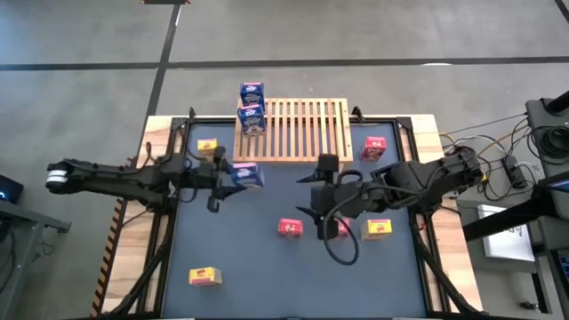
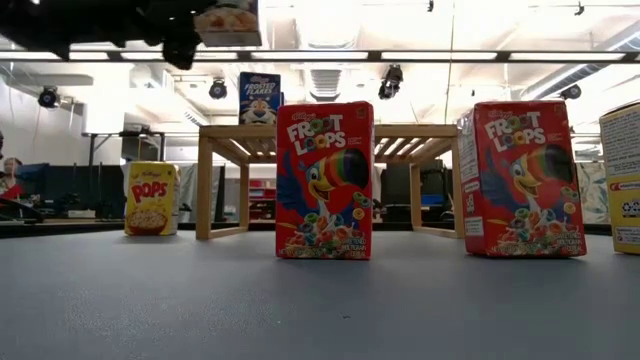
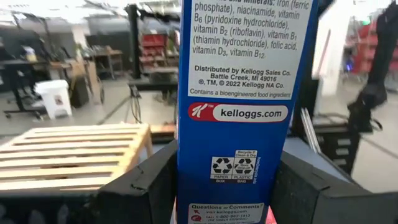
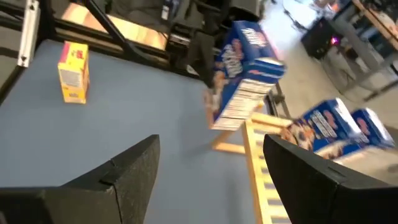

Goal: Stack cereal on shelf
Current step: Put the blue cereal box on the shelf aligned with the other blue cereal box

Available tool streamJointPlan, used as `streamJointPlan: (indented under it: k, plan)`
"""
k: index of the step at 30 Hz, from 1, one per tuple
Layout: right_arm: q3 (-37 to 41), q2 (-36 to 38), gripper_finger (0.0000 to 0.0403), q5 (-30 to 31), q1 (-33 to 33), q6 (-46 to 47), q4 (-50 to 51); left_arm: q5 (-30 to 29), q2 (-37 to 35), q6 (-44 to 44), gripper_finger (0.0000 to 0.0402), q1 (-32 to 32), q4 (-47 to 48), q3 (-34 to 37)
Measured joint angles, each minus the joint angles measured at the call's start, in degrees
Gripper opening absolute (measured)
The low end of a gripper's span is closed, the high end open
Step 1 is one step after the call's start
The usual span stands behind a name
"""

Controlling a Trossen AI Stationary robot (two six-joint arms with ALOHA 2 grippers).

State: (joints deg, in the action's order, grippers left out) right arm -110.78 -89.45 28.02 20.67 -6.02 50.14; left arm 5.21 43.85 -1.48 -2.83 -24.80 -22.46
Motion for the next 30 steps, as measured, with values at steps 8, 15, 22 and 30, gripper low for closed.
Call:
streamJointPlan:
  k: [8, 15, 22, 30]
  plan:
    - [11.29, 1.82, 0.0272, -2.28, -0.85, -2.34, -8.12, -0.01, -5.76, -3.2, 0.0187, -4.04, 0.42, 3.14]
    - [30.21, 12.15, 0.0251, -4.4, -3.99, -3.0, -24.61, 5.09, -7.81, -1.56, 0.0187, -13.35, 1.99, 4.13]
    - [49.5, 26.0, 0.0235, -10.28, -5.66, -5.36, -45.74, 16.63, -4.56, 1.72, 0.0187, -23.37, -1.15, 4.13]
    - [62.11, 35.6, 0.0237, -10.46, -5.73, -9.52, -59.39, 27.66, 4.76, 3.18, 0.0187, -33.67, -2.69, -0.27]
